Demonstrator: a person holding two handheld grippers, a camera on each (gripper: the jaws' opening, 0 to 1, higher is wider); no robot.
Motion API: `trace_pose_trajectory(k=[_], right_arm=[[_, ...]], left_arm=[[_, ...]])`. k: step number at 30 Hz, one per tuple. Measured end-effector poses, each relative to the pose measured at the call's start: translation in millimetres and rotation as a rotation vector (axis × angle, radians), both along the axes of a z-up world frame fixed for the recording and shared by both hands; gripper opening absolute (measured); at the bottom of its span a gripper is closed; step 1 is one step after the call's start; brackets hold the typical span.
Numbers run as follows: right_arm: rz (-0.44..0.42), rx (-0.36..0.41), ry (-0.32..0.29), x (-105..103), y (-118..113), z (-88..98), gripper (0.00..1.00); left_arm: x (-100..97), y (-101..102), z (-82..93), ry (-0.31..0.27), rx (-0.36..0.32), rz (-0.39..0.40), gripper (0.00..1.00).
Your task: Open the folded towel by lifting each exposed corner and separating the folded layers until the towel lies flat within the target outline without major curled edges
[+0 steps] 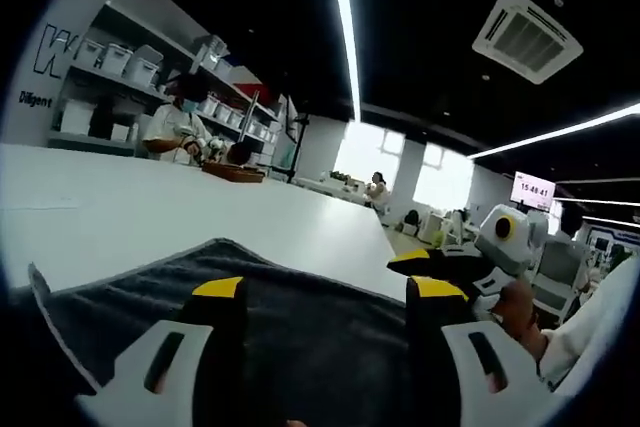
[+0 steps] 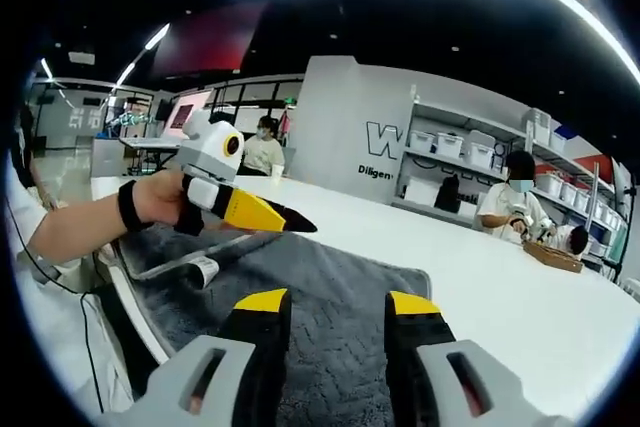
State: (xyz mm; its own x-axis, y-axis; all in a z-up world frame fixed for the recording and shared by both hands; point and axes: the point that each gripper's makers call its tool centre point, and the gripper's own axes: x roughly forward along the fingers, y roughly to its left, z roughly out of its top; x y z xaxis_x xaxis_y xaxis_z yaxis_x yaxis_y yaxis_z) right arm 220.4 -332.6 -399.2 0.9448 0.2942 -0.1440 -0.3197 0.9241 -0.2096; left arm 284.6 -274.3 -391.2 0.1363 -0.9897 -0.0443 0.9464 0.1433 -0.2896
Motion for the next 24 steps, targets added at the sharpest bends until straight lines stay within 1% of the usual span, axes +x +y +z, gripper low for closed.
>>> trace_pose_trajectory(k=[5,7,9,12,14,15,16,17,20,24], right_arm=[[0.008,0.001,0.001,1.8,1.7,1.6,0.34],[0.012,-0.006,-0.004,0.8,3.4,2.5,0.34],[0.019,-0.003,-0.007,0.9,5.0,3.9,0.34],[0.028,0.006,-0.013,1.5,8.6,4.5,0.35],[0.055,0.041,-0.04,1.9,15.8,8.3,0.38],[0.065,0.073,-0.058,2.5,19.5,12.0,0.38],[0.077,0.086,-0.07,2.7,22.5,14.4,0.37],[0.085,0.082,-0.071,2.6,24.3,14.1,0.37],[0.1,0.055,-0.034,5.1,31.6,8.6,0.38],[0.099,0.048,-0.034,6.0,32.7,8.1,0.38]], left_arm=[[-4.0,11.3,4.4,-0.056,0.009,0.018,0.62],[-5.7,15.8,1.8,-0.076,0.03,0.019,0.62],[-6.1,19.2,0.9,-0.078,0.036,0.026,0.62],[-8.8,26.5,2.4,-0.098,0.038,0.033,0.62],[-11.5,30.5,5.9,-0.107,0.025,0.04,0.62],[-12.9,31.6,6.6,-0.117,0.026,0.037,0.62],[-13.9,33.2,7.0,-0.126,0.032,0.039,0.62],[-14.2,33.8,7.7,-0.131,0.032,0.043,0.62],[-19.0,38.0,6.6,-0.142,0.045,0.038,0.62],[-20.7,40.9,6.7,-0.146,0.039,0.035,0.61]])
